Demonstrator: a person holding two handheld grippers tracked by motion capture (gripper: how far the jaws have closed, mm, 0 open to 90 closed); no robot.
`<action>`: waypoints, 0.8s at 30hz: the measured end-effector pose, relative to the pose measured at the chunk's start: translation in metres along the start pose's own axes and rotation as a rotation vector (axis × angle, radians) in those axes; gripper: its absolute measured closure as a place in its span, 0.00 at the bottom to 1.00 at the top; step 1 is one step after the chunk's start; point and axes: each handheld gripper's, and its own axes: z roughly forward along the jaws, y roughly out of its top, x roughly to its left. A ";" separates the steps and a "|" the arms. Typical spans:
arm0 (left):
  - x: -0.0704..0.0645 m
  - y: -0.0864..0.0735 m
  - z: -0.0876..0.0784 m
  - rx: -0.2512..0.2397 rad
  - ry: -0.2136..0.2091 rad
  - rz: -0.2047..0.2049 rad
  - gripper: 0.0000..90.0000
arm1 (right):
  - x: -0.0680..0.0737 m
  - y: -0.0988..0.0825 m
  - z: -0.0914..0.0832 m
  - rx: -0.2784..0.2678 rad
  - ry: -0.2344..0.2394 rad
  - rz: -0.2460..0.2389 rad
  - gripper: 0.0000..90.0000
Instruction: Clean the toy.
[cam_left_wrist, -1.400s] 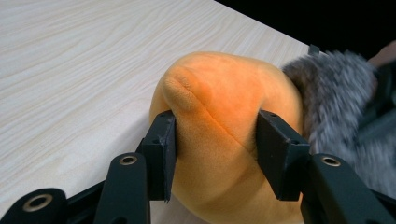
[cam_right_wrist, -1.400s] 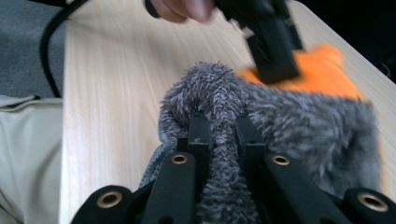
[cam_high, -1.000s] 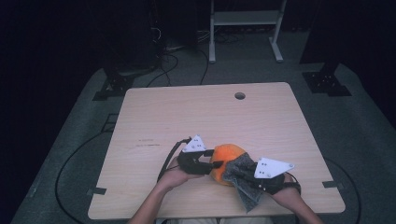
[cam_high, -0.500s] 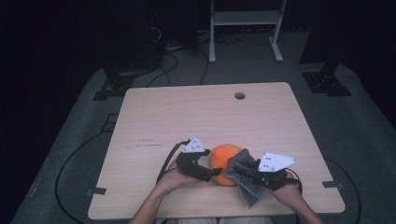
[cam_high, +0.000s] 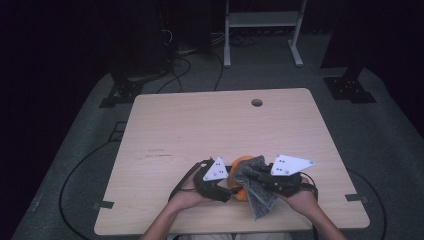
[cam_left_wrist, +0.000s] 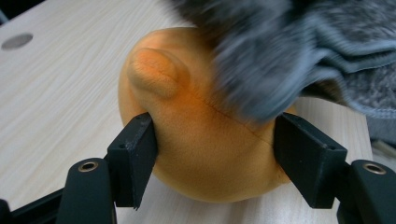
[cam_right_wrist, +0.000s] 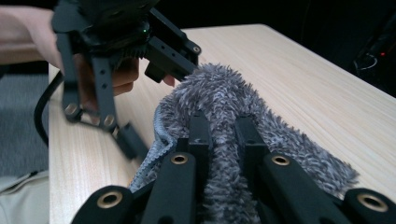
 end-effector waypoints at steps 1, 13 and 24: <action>0.000 -0.001 0.000 0.014 0.004 0.005 0.35 | 0.001 0.003 0.004 0.022 0.000 -0.014 0.88; 0.009 -0.011 -0.002 0.010 -0.019 -0.059 0.32 | -0.021 -0.019 -0.006 0.047 -0.040 0.065 0.88; 0.005 0.000 0.005 -0.027 -0.009 -0.057 0.34 | -0.013 -0.013 -0.011 0.019 -0.013 0.060 0.88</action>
